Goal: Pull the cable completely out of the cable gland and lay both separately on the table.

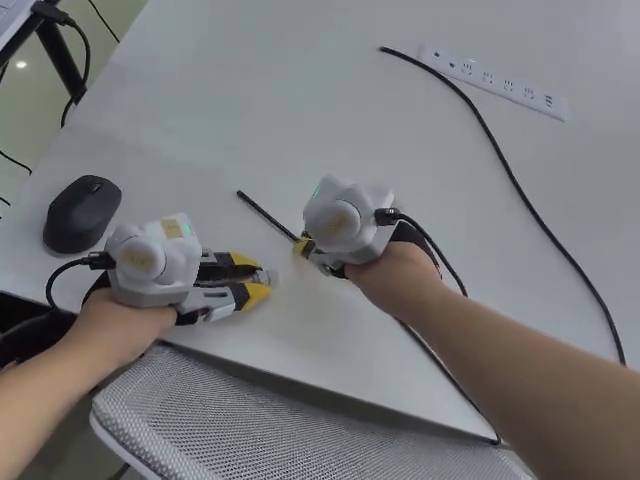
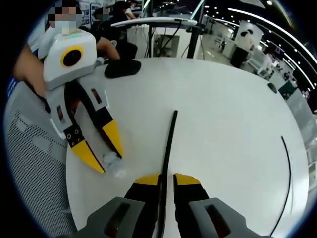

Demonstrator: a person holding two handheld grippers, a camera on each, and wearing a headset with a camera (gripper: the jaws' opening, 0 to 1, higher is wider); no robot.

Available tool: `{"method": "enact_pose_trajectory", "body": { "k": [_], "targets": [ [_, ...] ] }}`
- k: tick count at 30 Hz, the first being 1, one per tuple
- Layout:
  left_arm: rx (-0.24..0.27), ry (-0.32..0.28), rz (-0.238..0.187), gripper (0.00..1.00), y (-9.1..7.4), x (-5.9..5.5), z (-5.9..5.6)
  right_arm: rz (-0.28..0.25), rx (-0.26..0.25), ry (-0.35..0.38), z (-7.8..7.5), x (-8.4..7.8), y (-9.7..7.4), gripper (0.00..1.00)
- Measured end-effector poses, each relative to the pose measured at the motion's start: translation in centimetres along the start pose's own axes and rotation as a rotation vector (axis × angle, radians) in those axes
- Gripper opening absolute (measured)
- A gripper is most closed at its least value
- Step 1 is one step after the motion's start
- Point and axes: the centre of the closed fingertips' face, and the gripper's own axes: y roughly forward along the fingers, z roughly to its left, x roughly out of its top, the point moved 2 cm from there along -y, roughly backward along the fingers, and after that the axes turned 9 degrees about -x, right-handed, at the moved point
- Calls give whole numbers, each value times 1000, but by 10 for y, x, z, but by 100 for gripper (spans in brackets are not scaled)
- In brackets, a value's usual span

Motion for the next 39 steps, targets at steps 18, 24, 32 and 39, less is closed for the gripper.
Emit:
{"method": "enact_pose_trajectory", "body": {
  "k": [18,24,32,39],
  "targets": [
    [-9,-8,-38,27,-17,24,-12,-103,-18,88,-18,13,-53,24],
    [-31,-2,-46,32,-21,36,-28,-144,-22,131,-19,14,-81,33],
    [-55,-12,-88,38,-30,56,-44,-235,-20,210,-22,14,-126,43],
    [-77,2,-111,44,-44,71,-55,-327,-14,347,-24,4,-174,53]
  ]
}}
